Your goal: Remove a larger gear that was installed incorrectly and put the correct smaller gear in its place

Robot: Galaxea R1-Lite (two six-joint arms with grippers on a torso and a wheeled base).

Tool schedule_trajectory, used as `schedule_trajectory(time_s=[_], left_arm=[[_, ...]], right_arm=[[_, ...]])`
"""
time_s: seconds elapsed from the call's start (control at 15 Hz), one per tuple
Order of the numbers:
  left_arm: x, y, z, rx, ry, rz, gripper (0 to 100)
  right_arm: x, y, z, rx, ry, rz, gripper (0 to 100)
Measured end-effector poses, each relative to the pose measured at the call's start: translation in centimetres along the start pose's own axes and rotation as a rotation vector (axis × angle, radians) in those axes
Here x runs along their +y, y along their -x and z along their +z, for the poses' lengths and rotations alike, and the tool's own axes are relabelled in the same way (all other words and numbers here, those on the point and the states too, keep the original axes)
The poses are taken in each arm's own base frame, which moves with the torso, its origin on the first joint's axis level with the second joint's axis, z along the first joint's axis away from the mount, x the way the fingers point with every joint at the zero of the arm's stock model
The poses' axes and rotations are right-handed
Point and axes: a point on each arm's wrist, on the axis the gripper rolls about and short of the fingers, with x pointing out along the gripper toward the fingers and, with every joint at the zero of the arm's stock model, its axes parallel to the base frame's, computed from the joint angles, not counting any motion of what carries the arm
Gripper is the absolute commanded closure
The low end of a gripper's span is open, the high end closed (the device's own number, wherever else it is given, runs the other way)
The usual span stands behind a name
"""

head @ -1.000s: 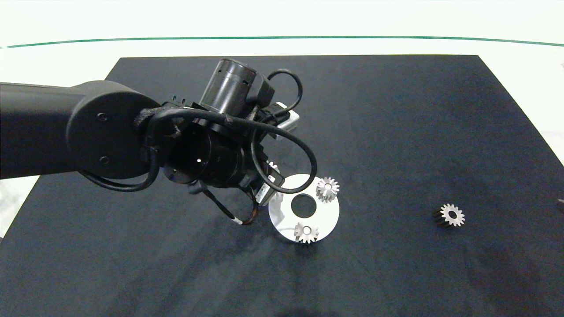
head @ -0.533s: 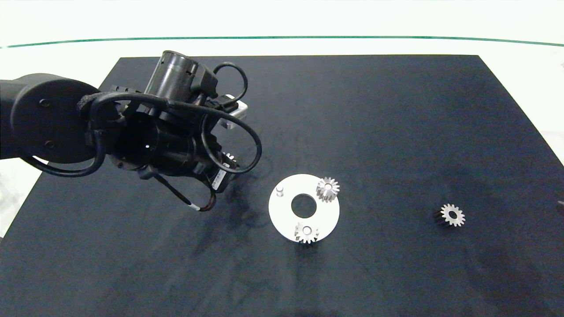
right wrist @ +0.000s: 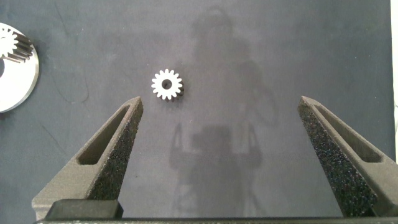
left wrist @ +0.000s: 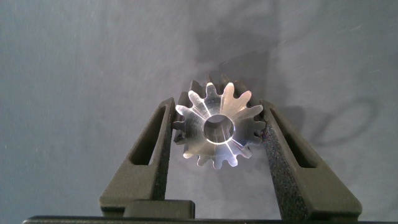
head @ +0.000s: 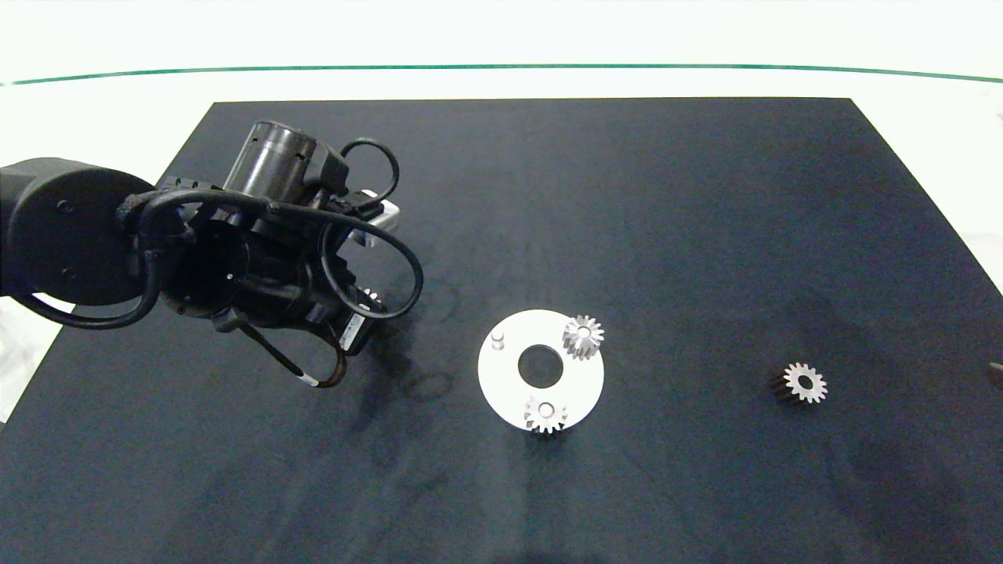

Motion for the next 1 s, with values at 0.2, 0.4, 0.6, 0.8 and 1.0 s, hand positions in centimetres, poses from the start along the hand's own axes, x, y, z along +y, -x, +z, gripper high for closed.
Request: schedule_trajectory(time_s=[0.2,0.4,0.6,0.8,1.0], left_arm=[[0.5,-0.6,-0.7,0.03,0.011,0.012,78],[0.6,-1.0,-1.1,0.039,0.013,0.017,78],[0.7,-1.2,-1.3,0.049,0.011,0.018,0],[0.9,-1.2,-1.4,0.051,0.016,0.022,0],[1.3,-1.3,-1.7,0.059,0.021,0.031,0]], right_arm=[[0.0,0.0,-0.1,0.003,0.0,-0.001,0],[0.0,-0.1,-0.2,0.007,-0.001,-0.002,0],[0.0,-0.1,-0.3,0.013,-0.001,-0.003,0],[0.0,-0.2,-0.4,0.016,-0.001,-0.003,0],[0.0,-0.3,-0.4,0.018,0.006,-0.004,0]])
